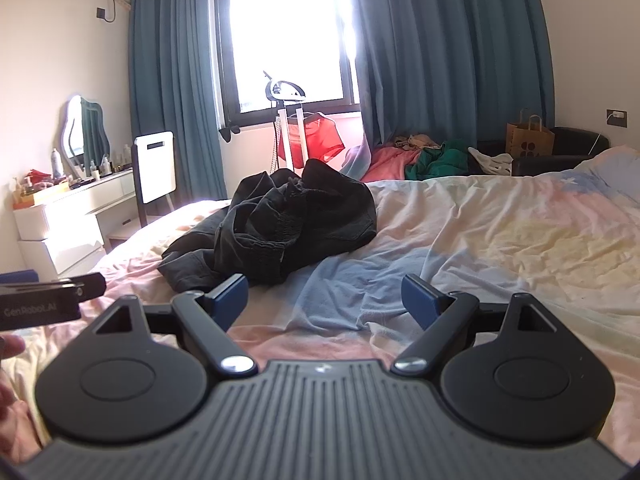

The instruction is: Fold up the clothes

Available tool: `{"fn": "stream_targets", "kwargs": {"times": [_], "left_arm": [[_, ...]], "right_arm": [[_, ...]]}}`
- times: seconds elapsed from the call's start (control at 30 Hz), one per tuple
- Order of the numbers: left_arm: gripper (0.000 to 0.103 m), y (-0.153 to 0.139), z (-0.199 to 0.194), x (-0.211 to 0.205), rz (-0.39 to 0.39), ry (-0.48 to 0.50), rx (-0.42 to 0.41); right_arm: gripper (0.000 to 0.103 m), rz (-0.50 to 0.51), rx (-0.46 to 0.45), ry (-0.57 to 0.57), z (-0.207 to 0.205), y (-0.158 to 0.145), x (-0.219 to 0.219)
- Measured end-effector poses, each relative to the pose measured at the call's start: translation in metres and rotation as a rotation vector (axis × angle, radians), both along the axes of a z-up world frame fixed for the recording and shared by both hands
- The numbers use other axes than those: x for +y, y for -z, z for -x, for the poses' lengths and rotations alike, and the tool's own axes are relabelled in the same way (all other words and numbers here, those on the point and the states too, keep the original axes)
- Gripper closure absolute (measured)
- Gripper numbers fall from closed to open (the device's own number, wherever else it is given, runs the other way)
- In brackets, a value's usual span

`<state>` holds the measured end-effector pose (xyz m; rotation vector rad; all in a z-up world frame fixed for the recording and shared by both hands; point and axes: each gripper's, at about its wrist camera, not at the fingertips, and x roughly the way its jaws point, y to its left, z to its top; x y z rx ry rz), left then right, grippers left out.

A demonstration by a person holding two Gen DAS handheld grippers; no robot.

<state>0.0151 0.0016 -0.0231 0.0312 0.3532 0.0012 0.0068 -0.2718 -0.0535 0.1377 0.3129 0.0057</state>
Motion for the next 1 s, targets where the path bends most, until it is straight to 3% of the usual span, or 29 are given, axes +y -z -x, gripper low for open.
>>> {"fn": "stream_targets", "kwargs": {"times": [0.23,0.33,0.4,0.57,0.67,0.83,0.9,1.0], "left_arm": [[0.001,0.021,-0.023,-0.006,0.003,0.033,0.053],[0.004,0.03,-0.051,-0.02,-0.008,0.073,0.084],[0.004,0.036,-0.072,-0.032,-0.043,0.097,0.091],[0.007,0.058,-0.133,-0.072,-0.178,0.129,0.093],[0.013,0.074,-0.173,-0.097,-0.244,0.123,0.071],[0.012,0.104,-0.235,-0.148,-0.37,0.129,0.04],[0.012,0.112,-0.255,-0.163,-0.387,0.1,0.035],[0.012,0.125,-0.283,-0.178,-0.44,-0.028,0.046]], "right_arm": [[0.018,-0.067,-0.003,0.039,-0.022,-0.045,-0.012],[0.018,-0.088,-0.028,0.07,-0.029,-0.057,-0.024],[0.018,-0.104,-0.029,0.104,-0.031,-0.046,-0.036],[0.018,-0.142,0.107,0.195,-0.041,0.0,-0.07],[0.018,-0.226,0.135,0.211,-0.047,0.009,-0.088],[0.018,-0.304,0.162,0.207,-0.062,0.025,-0.103],[0.018,-0.328,0.178,0.207,-0.069,0.032,-0.108],[0.018,-0.359,0.2,0.205,-0.079,0.043,-0.114]]}}
